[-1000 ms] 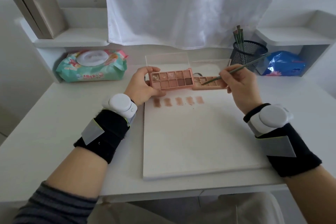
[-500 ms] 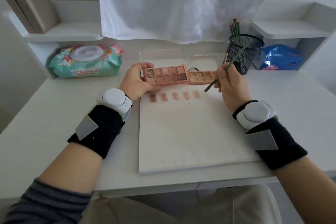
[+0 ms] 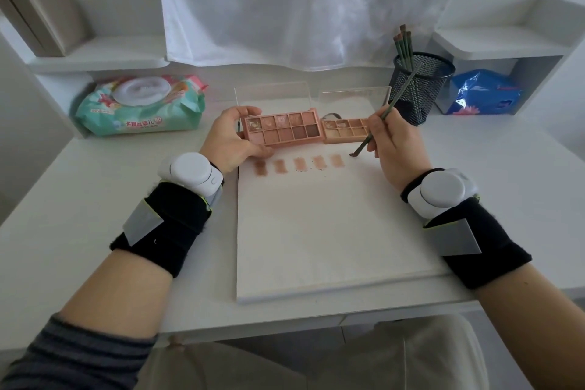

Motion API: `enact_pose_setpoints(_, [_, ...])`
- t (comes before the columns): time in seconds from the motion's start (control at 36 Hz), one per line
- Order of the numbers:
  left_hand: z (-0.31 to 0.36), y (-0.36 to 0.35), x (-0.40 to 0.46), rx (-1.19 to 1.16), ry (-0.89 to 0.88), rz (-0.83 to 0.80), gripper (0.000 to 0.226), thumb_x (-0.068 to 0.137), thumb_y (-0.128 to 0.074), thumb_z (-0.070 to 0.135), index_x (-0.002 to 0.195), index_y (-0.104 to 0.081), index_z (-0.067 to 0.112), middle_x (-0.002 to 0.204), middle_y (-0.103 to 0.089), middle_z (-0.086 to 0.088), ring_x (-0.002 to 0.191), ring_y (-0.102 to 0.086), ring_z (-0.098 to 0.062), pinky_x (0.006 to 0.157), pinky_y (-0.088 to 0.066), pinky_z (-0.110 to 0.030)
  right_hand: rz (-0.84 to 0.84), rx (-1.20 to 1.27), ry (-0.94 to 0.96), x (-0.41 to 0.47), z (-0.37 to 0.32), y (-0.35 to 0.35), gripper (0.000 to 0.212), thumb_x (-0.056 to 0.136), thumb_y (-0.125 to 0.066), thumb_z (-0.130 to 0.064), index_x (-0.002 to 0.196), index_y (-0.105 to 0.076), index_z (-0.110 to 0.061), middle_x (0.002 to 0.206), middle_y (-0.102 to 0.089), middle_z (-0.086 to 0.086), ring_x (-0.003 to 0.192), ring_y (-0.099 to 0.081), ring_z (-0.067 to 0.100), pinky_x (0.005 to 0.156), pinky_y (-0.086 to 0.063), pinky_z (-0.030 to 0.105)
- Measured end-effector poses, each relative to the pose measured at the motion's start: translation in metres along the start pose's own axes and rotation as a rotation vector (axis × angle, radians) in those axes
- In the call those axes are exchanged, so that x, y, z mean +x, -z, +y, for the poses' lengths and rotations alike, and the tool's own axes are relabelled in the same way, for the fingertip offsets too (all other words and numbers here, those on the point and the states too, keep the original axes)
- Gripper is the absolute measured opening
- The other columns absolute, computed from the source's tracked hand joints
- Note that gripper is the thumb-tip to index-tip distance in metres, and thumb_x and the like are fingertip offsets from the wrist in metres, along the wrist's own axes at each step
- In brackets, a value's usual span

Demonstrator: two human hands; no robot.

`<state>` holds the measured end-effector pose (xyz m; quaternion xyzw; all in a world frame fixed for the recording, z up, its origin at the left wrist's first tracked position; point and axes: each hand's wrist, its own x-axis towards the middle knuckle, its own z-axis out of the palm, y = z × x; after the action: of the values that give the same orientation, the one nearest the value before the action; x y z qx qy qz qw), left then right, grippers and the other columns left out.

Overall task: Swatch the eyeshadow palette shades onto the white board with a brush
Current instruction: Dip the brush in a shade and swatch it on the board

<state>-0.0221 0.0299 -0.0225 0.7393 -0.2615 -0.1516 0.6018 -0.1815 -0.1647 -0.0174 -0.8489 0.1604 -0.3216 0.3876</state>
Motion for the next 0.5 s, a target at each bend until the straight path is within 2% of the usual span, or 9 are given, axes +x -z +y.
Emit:
enact_pose_setpoints(0.17, [-0.0002,0.0000,0.0001,-0.006,0.006,0.001,0.065,0.060,-0.076,-0.016,0.109,-0.050,0.018,0.106,-0.059,-0.011,0.072,-0.060,-0.015,0.067,-0.051,-0.011,0.000,-0.006,-0.011,-0.0026,-0.0039,0.0025,0.028,0.098,-0.040,-0.017,0.071,-0.042,-0.023,0.057,-0.047,0.001,0.056,-0.042,0.017,0.060,-0.037,0.033])
enact_pose_setpoints(0.25, [-0.0008,0.0004,0.0002,-0.006,0.008,0.000,0.065,0.060,-0.077,-0.015,0.109,-0.050,0.018,0.106,-0.059,-0.011,0.073,-0.060,-0.015,0.068,-0.052,-0.012,0.008,-0.005,-0.019,-0.0024,-0.0030,0.0022,0.022,0.098,-0.040,-0.018,0.078,-0.046,-0.015,0.059,-0.050,0.002,0.057,-0.044,0.017,0.061,-0.039,0.035])
enact_pose_setpoints(0.36, [-0.0013,0.0002,0.0007,0.002,0.009,0.004,0.066,0.059,-0.077,-0.015,0.109,-0.050,0.019,0.108,-0.059,-0.012,0.075,-0.060,-0.018,0.071,-0.052,-0.016,0.035,-0.006,-0.005,0.0001,0.0007,0.0006,0.022,0.098,-0.040,-0.018,0.078,-0.046,-0.022,0.062,-0.052,-0.001,0.057,-0.047,0.015,0.065,-0.044,0.037])
enact_pose_setpoints(0.44, [-0.0014,0.0006,0.0007,0.006,0.011,0.007,0.065,0.059,-0.078,-0.013,0.107,-0.051,0.021,0.112,-0.059,-0.014,0.079,-0.061,-0.020,0.076,-0.052,-0.021,0.035,0.003,0.012,0.0009,0.0021,-0.0001,0.016,0.098,-0.041,-0.017,0.083,-0.047,-0.015,0.061,-0.050,-0.004,0.057,-0.048,0.014,0.066,-0.046,0.040])
enact_pose_setpoints(0.5, [-0.0010,0.0007,0.0003,0.004,0.012,0.005,0.065,0.059,-0.078,-0.013,0.107,-0.051,0.021,0.110,-0.060,-0.013,0.077,-0.061,-0.019,0.074,-0.052,-0.019,0.032,0.001,0.015,0.0010,0.0021,-0.0001,0.016,0.098,-0.041,-0.016,0.084,-0.047,-0.014,0.061,-0.051,-0.005,0.057,-0.048,0.014,0.067,-0.047,0.041])
